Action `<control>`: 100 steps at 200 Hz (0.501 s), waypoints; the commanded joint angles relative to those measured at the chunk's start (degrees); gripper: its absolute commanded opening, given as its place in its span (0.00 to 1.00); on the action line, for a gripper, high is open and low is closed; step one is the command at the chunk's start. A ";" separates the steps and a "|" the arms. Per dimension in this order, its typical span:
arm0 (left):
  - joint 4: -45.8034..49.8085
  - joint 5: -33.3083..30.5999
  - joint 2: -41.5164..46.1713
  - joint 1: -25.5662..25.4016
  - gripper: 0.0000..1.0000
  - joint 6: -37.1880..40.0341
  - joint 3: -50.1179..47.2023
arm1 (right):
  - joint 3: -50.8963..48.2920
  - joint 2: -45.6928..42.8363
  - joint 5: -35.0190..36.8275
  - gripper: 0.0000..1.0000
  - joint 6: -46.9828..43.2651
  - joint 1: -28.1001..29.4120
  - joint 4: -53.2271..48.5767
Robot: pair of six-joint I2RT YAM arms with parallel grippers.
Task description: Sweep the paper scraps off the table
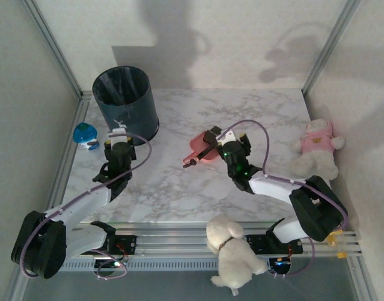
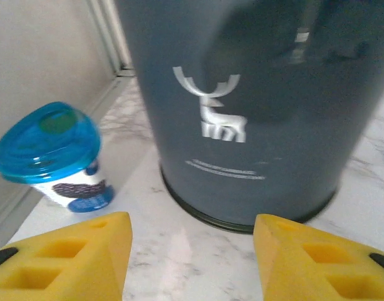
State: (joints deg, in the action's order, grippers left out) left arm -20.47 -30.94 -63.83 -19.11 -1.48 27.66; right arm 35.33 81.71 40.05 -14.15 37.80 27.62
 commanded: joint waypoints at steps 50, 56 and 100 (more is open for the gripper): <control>-24.34 12.95 -0.65 12.64 0.59 -0.76 -11.22 | -0.97 -4.90 5.71 0.73 11.23 -8.01 -6.91; -26.37 14.09 -1.17 13.31 0.60 -0.74 -12.05 | -1.01 -5.21 5.32 0.73 11.78 -8.85 -7.57; -36.54 22.95 -5.41 18.03 0.69 -1.58 -15.67 | -3.45 -6.64 -0.24 0.73 15.14 -15.31 -8.45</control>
State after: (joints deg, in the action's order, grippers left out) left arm -47.92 -15.70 -66.87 -3.38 -1.74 13.26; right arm 33.85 76.44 43.05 -2.87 25.50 20.75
